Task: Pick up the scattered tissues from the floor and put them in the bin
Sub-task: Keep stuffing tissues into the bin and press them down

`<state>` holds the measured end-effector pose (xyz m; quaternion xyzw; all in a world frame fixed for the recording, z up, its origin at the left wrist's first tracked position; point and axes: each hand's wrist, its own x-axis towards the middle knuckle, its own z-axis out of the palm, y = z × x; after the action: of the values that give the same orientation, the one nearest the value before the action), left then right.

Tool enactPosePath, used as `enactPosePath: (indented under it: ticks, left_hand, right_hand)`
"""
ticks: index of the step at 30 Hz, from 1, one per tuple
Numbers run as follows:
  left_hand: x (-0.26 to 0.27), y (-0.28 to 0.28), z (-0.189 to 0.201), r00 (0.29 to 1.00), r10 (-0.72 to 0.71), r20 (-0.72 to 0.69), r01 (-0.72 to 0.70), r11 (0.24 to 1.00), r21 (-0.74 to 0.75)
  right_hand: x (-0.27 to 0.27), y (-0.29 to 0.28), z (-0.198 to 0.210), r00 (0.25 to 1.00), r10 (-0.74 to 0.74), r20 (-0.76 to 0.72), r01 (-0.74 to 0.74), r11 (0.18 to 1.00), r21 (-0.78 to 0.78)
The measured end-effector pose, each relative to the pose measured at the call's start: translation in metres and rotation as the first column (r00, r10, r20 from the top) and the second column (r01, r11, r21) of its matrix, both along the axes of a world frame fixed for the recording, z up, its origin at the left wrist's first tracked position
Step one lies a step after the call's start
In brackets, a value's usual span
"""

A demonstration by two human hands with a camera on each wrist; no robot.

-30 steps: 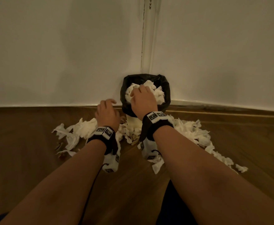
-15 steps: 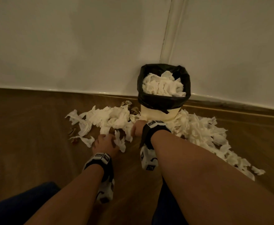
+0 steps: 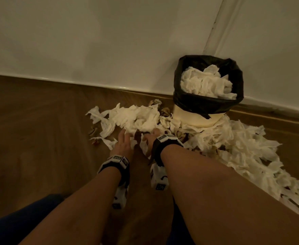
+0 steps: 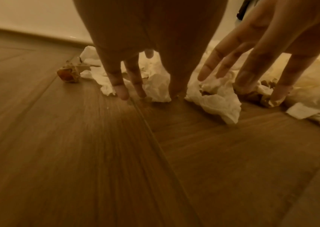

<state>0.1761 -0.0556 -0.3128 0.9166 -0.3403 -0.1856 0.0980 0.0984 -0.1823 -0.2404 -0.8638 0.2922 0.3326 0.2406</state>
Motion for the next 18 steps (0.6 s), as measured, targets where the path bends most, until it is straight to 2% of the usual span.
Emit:
enactPosePath:
  ticks: [2, 4, 7, 9, 11, 13, 15, 18]
  left_hand:
    - [0.01, -0.001, -0.004, 0.998, -0.061, -0.025, 0.062, 0.996, 0.063]
    - [0.016, -0.001, -0.005, 0.995, -0.05, -0.091, 0.058, 0.994, 0.091]
    - [0.017, -0.001, -0.007, 0.994, -0.071, -0.086, 0.083, 0.985, 0.148]
    - [0.014, 0.002, -0.009, 0.999, -0.036, -0.033, 0.039, 0.993, 0.109]
    - [0.01, 0.006, -0.008, 0.999, -0.011, 0.045, 0.01, 1.0, 0.011]
    - [0.011, 0.005, -0.008, 0.994, -0.068, 0.088, 0.069, 0.998, -0.007]
    - [0.014, 0.0, -0.009, 0.978, -0.198, 0.059, 0.192, 0.978, 0.086]
    - [0.015, -0.008, -0.007, 0.977, -0.212, -0.021, 0.212, 0.965, 0.153]
  right_hand:
    - [0.002, 0.006, 0.002, 0.999, 0.033, -0.03, -0.033, 0.999, -0.014]
    - [0.004, 0.012, 0.003, 0.999, 0.031, -0.038, -0.032, 0.999, -0.019]
    - [0.008, 0.019, 0.0, 0.999, -0.047, 0.017, 0.048, 0.996, -0.071]
    - [0.013, 0.021, -0.005, 0.992, -0.111, 0.067, 0.12, 0.982, -0.146]
    - [0.018, 0.021, -0.009, 0.99, -0.116, 0.081, 0.129, 0.973, -0.189]
    - [0.023, 0.022, -0.015, 0.991, -0.122, 0.048, 0.128, 0.982, -0.142]
    - [0.024, 0.022, -0.019, 0.988, -0.151, 0.022, 0.153, 0.985, -0.076]
    - [0.023, 0.022, -0.022, 0.993, -0.116, -0.02, 0.114, 0.991, -0.07]
